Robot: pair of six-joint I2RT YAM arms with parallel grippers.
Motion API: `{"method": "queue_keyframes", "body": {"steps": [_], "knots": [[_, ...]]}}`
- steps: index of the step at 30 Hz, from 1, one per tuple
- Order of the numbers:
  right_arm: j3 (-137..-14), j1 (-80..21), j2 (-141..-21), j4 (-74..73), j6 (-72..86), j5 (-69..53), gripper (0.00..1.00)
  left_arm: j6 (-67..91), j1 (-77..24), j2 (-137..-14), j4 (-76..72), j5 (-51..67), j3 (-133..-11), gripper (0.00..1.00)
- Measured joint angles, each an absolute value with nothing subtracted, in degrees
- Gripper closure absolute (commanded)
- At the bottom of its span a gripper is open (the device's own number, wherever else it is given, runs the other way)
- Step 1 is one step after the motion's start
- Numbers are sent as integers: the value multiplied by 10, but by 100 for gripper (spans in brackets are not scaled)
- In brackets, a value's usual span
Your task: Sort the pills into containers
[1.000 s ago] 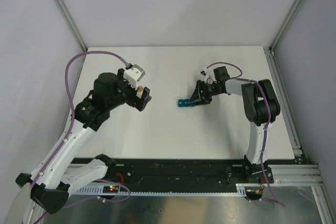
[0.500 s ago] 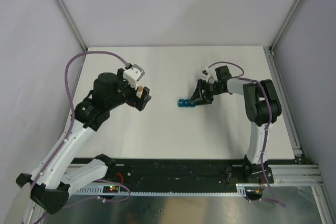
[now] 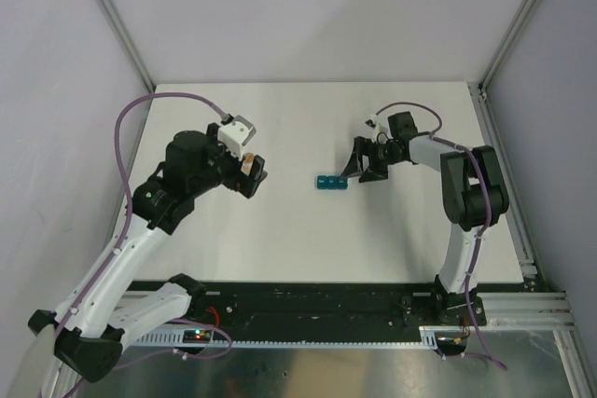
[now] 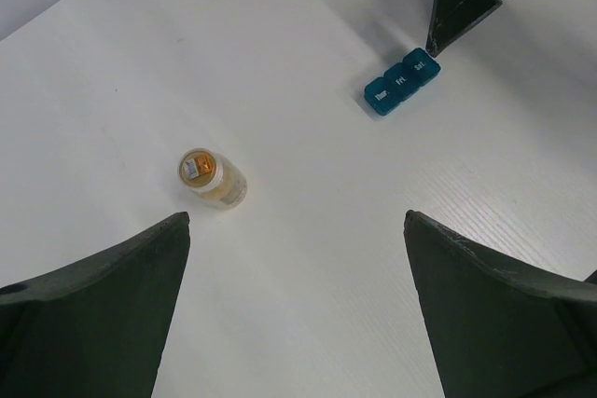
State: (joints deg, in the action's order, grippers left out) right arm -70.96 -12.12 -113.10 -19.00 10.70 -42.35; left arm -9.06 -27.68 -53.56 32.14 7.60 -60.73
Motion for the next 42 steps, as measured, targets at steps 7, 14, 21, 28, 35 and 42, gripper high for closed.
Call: {"method": "queue_keyframes", "body": {"steps": [7, 14, 21, 28, 35, 42], "knots": [[-710, -117, -1110, -211, 78, -369, 2, -89, -274, -530, 318, 53, -604, 0], [-710, -117, -1065, -260, 25, -279, 1, -77, -270, -515, 311, 22, -597, 0], [-710, -119, -984, -305, -37, -153, 1, -73, -264, -485, 292, -27, -577, 0], [-711, -127, -954, -336, -86, 18, 1, -59, -247, -457, 269, -79, -535, 0], [-690, -128, -913, -340, -106, 142, 1, -45, -223, -447, 245, -131, -522, 0], [-642, -128, -810, -336, -117, 201, 1, -45, -206, -430, 226, -174, -501, 0]]}}
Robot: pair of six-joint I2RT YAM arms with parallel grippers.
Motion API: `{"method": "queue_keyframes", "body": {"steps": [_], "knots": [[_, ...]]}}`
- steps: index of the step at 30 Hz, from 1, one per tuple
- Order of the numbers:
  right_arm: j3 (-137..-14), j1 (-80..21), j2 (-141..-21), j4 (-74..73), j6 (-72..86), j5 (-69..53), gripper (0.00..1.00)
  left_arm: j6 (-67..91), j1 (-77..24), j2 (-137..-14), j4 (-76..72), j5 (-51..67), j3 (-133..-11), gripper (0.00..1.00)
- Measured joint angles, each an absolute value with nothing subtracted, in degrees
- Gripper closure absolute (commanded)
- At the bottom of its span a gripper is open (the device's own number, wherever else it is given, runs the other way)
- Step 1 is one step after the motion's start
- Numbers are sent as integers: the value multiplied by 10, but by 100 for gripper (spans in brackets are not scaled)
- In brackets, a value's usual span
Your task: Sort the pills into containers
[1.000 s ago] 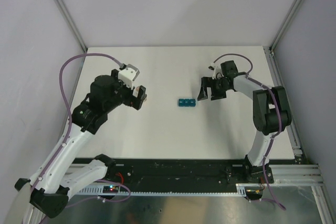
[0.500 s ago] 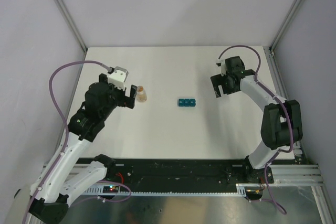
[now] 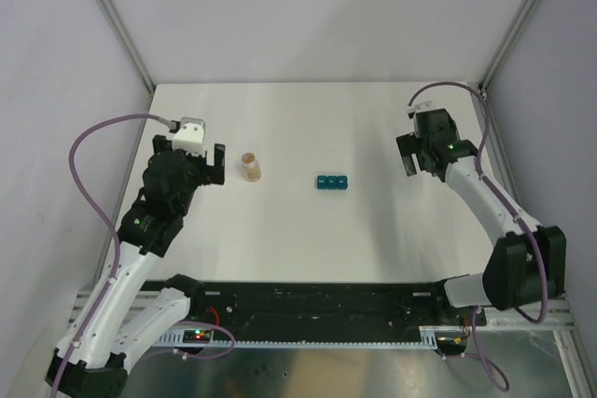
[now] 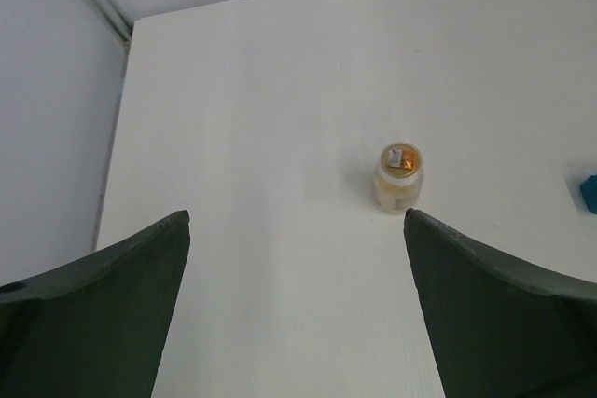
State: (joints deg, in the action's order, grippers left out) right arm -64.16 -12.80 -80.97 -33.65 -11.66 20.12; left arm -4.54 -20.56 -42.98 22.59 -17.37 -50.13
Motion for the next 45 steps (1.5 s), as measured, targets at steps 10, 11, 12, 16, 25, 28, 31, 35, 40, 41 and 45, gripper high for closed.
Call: {"method": "queue_keyframes", "body": {"steps": [10, 11, 12, 16, 25, 28, 31, 35, 40, 41, 45], "knots": [[-557, -119, -647, -314, -117, 218, 1, -56, -192, -403, 210, -227, -469, 0], [-543, -114, -628, -310, -117, 217, 1, -56, -191, -398, 209, -232, -462, 0], [-536, -110, -615, -310, -117, 216, 1, -56, -191, -389, 207, -238, -453, 0], [-505, -90, -557, -302, -119, 204, 1, -55, -190, -356, 191, -255, -418, 0], [-466, -56, -481, -262, -125, 172, 1, -42, -185, -300, 123, -287, -327, 0], [-461, -49, -470, -249, -125, 164, 1, -43, -184, -285, 97, -295, -303, 0], [-456, -43, -460, -245, -126, 155, 1, -43, -183, -273, 75, -299, -289, 0], [-450, -30, -445, -243, -125, 136, 1, -43, -180, -257, 52, -303, -281, 0], [-449, -12, -428, -255, -125, 86, 0, -41, -178, -247, 37, -309, -274, 0], [-449, -11, -426, -260, -125, 76, 1, -40, -178, -247, 34, -309, -272, 0], [-448, -10, -418, -284, -125, 49, 1, -38, -177, -247, 34, -309, -267, 0]]}}
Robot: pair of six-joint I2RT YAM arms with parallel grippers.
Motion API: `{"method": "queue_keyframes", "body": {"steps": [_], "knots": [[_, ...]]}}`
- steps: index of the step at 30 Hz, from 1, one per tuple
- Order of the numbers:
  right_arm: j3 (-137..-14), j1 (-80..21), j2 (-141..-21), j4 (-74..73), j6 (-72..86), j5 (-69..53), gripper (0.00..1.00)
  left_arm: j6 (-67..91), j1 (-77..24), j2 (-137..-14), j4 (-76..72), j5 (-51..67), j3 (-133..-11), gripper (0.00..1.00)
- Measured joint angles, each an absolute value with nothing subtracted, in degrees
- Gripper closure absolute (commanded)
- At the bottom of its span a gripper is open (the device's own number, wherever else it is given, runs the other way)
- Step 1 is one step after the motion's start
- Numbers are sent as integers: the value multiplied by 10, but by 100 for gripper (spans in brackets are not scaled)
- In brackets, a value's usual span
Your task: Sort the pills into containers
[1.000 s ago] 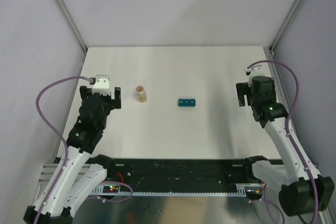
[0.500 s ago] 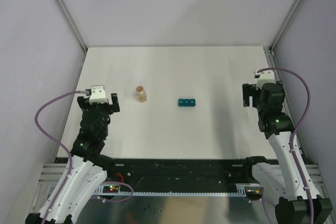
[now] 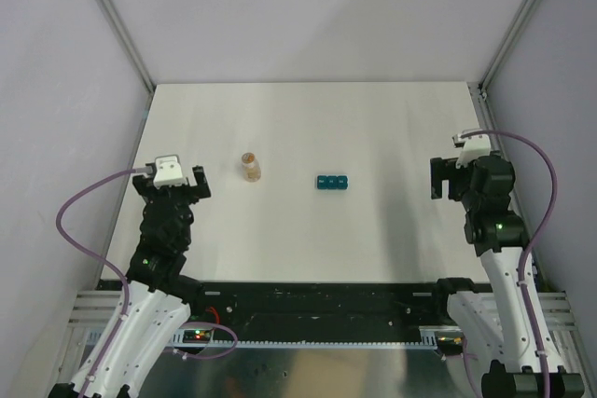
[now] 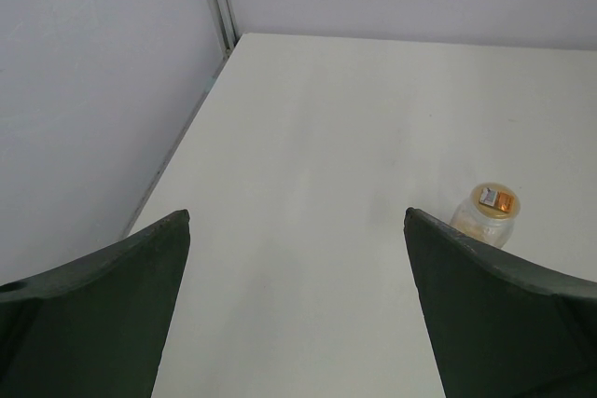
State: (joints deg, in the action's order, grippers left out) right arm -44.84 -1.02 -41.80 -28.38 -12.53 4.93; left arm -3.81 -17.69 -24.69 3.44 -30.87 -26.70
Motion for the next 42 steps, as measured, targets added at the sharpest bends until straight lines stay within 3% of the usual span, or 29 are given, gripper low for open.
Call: {"method": "queue_keyframes", "body": {"steps": [11, 42], "knots": [[-432, -9, -321, -306, -121, 40, 1, -28, -176, -247, 37, -300, -263, 0], [-413, 12, -294, -316, -108, -25, 0, -30, -170, -235, 43, -253, -243, 0]]}}
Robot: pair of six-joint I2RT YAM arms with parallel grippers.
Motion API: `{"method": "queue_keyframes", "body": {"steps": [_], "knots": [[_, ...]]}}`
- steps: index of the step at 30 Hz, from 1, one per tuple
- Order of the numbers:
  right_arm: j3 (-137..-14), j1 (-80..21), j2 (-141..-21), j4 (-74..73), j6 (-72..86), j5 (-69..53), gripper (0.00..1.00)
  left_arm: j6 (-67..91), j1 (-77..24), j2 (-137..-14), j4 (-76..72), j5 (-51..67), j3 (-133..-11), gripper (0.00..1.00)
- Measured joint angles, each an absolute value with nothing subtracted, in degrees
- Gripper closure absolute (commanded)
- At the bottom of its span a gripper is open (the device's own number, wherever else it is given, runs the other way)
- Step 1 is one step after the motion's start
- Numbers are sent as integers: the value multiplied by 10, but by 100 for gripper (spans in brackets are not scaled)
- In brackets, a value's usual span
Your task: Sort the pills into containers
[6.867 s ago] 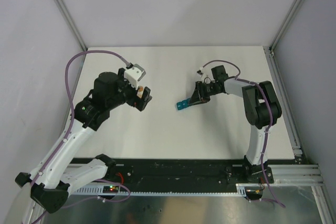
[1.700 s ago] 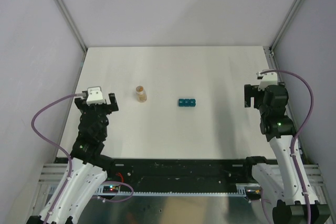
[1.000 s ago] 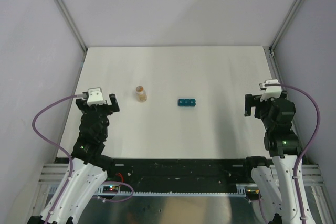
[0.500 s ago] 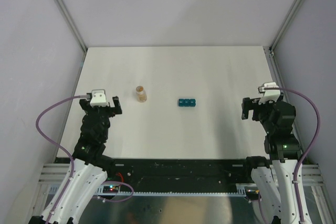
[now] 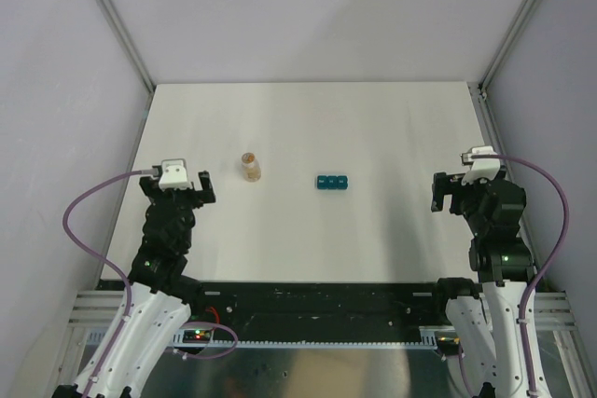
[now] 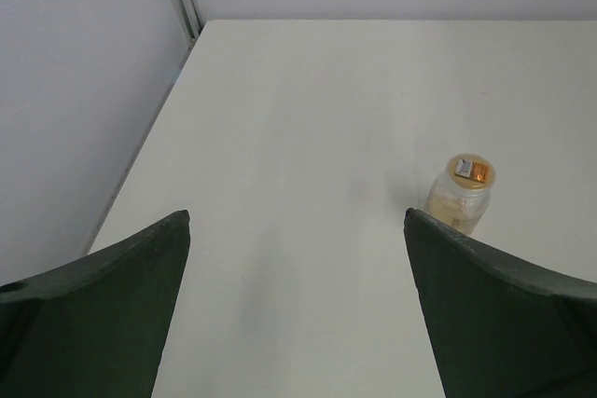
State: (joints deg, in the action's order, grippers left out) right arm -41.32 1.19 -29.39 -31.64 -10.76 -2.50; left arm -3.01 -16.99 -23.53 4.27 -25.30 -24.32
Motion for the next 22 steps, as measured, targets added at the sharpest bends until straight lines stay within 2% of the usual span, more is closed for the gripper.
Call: {"method": "queue_keyframes", "body": {"steps": [22], "knots": [[-411, 12, -294, -319, -112, -36, 1, -30, -160, -235, 44, -247, -243, 0]]}}
